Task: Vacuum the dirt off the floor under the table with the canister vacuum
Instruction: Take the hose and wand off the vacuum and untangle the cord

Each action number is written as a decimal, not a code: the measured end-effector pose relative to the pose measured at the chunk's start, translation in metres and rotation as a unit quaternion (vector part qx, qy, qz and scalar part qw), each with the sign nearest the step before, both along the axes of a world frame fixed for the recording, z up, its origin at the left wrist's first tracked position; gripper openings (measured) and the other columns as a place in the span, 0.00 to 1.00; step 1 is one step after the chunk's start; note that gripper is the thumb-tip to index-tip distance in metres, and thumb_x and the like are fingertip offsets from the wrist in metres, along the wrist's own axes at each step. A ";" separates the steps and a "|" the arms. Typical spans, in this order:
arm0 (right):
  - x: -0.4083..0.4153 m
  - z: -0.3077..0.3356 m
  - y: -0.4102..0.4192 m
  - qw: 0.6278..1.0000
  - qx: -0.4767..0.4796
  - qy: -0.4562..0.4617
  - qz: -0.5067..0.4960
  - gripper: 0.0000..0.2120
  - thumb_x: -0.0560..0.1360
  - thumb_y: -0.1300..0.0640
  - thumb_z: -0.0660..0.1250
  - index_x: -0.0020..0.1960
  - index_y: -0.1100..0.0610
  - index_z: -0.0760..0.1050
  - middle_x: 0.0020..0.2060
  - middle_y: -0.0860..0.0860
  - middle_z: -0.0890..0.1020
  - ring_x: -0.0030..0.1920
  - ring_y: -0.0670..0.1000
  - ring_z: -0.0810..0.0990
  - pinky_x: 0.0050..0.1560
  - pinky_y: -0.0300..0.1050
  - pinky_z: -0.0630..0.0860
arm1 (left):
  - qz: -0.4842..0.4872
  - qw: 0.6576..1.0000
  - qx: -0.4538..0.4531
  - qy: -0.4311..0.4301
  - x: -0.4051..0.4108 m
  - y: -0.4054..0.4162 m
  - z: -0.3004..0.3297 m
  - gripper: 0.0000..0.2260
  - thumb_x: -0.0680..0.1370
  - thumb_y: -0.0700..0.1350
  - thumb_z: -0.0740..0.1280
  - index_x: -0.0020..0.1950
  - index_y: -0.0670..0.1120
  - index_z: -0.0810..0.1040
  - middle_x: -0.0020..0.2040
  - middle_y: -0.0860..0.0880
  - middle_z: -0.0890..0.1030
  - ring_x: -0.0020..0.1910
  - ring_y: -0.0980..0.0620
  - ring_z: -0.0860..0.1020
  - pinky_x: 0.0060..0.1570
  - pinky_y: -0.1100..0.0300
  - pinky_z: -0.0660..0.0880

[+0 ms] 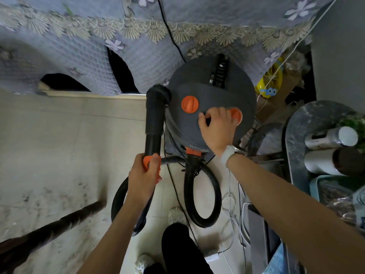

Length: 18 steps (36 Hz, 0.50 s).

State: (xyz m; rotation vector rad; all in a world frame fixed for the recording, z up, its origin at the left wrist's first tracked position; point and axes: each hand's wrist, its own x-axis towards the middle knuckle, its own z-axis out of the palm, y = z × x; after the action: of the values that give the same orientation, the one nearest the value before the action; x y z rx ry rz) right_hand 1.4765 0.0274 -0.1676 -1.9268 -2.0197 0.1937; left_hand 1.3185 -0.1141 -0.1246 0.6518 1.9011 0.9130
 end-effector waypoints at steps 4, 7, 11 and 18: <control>-0.033 0.002 0.017 0.997 -0.012 -0.064 0.033 0.22 0.76 0.44 0.57 0.38 0.60 0.77 0.38 0.58 0.78 0.43 0.60 0.76 0.44 0.53 0.68 | 0.015 1.000 0.002 -0.004 -0.014 -0.003 0.001 0.09 0.80 0.48 0.61 0.53 0.43 0.72 0.38 0.46 0.75 0.31 0.53 0.74 0.36 0.58 0.76; -0.042 0.004 0.032 0.989 -0.087 -0.114 0.017 0.24 0.80 0.44 0.54 0.48 0.62 0.78 0.48 0.59 0.80 0.53 0.60 0.75 0.53 0.54 0.65 | 0.025 1.000 0.008 0.010 -0.022 -0.003 0.001 0.08 0.80 0.48 0.61 0.53 0.44 0.72 0.37 0.46 0.76 0.31 0.53 0.75 0.35 0.60 0.76; -0.048 0.001 0.036 0.985 -0.088 -0.143 0.026 0.23 0.81 0.48 0.51 0.46 0.62 0.79 0.47 0.59 0.81 0.52 0.60 0.75 0.53 0.53 0.63 | 0.032 0.999 0.014 0.005 -0.029 -0.002 0.000 0.09 0.80 0.48 0.61 0.54 0.43 0.72 0.36 0.46 0.75 0.30 0.54 0.74 0.35 0.59 0.75; -0.057 -0.001 0.035 0.991 -0.112 -0.076 -0.026 0.22 0.81 0.52 0.50 0.42 0.62 0.77 0.45 0.59 0.82 0.50 0.60 0.75 0.51 0.52 0.63 | 0.033 0.999 0.010 -0.005 -0.033 -0.003 -0.007 0.10 0.80 0.49 0.62 0.55 0.43 0.72 0.37 0.46 0.75 0.30 0.55 0.74 0.36 0.57 0.75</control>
State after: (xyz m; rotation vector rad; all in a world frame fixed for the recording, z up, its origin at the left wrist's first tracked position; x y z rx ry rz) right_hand 1.4197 0.0626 -0.1682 -2.1886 -2.1180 0.2789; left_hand 1.2852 -0.1172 -0.1312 0.5997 1.9164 0.9764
